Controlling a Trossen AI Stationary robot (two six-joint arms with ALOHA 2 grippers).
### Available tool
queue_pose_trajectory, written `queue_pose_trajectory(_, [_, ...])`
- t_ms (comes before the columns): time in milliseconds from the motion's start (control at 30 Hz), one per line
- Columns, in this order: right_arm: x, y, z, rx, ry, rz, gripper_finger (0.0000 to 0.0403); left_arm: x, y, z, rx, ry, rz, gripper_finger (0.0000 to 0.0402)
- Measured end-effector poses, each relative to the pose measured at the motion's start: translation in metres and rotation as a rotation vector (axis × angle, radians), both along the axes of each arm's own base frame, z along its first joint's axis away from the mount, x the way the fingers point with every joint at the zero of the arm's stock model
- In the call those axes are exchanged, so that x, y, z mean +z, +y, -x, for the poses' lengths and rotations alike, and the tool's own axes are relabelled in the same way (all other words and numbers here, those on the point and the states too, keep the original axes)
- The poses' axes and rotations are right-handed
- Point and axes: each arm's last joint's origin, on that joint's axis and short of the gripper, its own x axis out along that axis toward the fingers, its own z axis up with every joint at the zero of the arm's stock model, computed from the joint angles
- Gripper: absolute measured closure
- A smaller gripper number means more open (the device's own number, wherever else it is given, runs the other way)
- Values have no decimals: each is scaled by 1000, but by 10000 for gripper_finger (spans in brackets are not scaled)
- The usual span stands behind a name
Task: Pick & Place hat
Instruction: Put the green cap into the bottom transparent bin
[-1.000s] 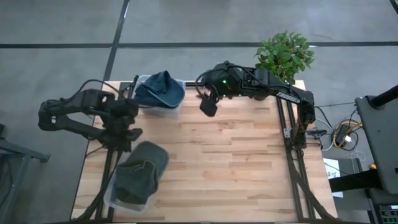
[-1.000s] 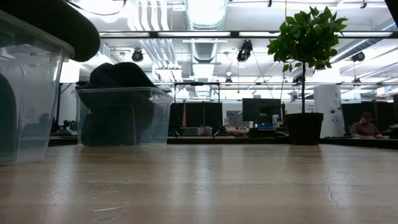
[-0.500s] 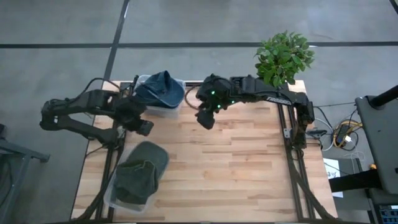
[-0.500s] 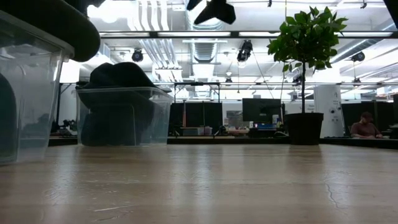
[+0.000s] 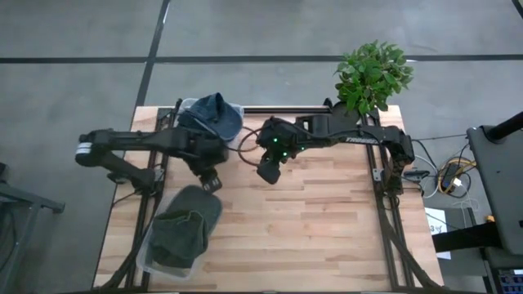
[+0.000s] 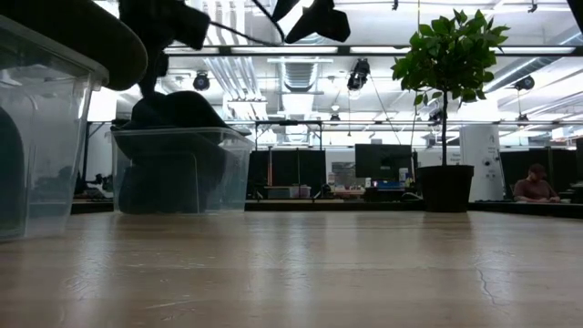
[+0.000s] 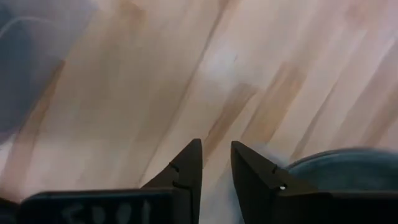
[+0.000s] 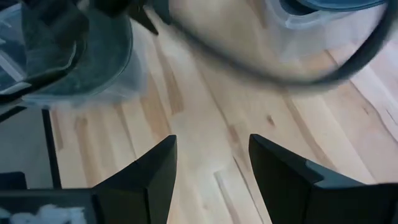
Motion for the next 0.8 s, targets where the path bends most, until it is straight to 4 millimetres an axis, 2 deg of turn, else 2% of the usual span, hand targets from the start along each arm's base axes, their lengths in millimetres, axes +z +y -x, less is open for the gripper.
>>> queue_pose_trajectory(167, [2, 0, -2, -10, -24, -3, 209, -19, 0, -10, -113, 144, 9, 324])
queue_pose_trajectory(267, [2, 0, -1, -13, -27, -5, 209, -26, -3, -12, -184, 198, 98, 324])
queue_pose_trajectory(400, [3, 0, -1, -16, -27, -2, 209, -22, -6, -7, -203, 255, 202, 324])
queue_pose_trajectory(533, [3, 0, -1, -17, -27, 1, 209, -11, -8, 6, -173, 290, 217, 324])
queue_pose_trajectory(800, [4, -1, -2, -23, -41, 20, 209, 3, -14, 18, -132, 232, 286, 324])
